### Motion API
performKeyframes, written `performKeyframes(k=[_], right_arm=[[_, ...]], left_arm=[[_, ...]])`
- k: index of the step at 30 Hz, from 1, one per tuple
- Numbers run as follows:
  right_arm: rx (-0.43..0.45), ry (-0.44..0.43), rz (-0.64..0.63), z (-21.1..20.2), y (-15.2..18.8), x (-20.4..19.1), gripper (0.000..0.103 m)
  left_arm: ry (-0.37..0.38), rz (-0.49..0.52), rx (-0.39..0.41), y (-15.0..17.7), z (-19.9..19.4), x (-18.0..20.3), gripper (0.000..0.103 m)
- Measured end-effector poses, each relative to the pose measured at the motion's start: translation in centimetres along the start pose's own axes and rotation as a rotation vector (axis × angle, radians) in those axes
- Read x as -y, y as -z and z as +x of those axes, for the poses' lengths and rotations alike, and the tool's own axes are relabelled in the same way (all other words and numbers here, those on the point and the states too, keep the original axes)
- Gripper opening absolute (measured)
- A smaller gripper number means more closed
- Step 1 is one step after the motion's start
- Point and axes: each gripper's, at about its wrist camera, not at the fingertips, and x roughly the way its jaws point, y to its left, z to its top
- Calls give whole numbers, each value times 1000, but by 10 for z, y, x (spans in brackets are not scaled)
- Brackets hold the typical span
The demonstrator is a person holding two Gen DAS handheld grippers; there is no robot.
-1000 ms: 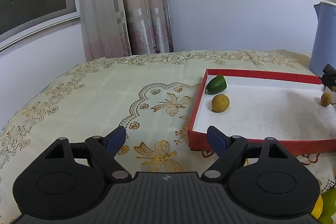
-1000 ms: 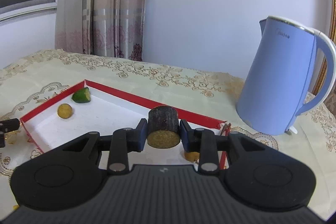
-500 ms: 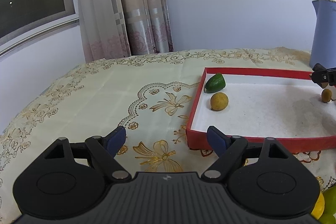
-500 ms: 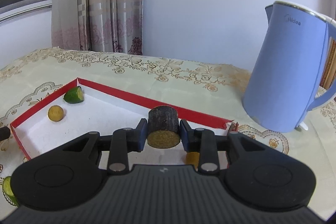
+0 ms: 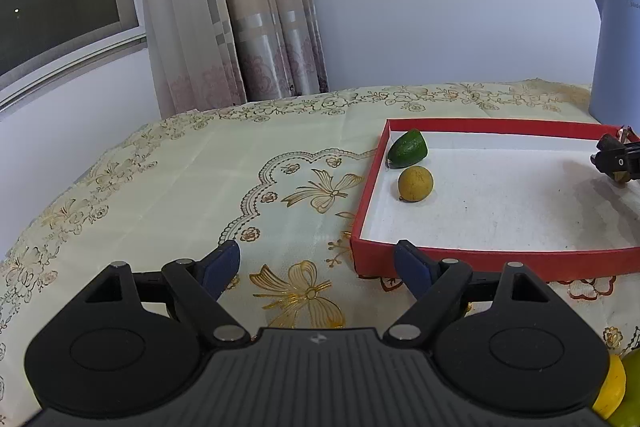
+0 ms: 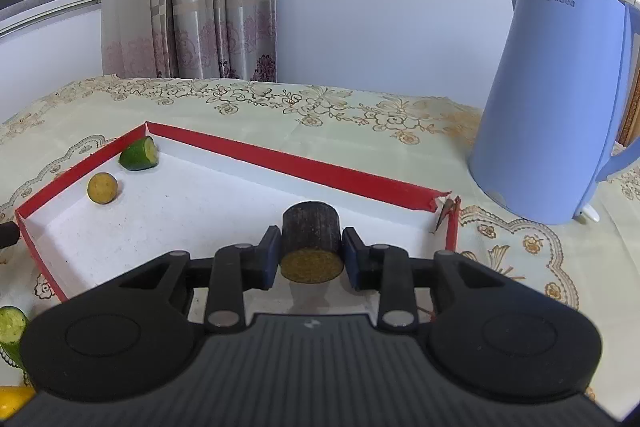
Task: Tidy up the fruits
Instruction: 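Carry the dark sugarcane chunk into the red tray and open the right gripper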
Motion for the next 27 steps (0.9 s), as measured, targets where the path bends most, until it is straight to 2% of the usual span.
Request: performKeyframes(k=[27], right_arm=[[-11, 17, 30, 12, 0, 1, 31]], left_arm=[[-2, 3, 1, 0, 0, 1, 87]])
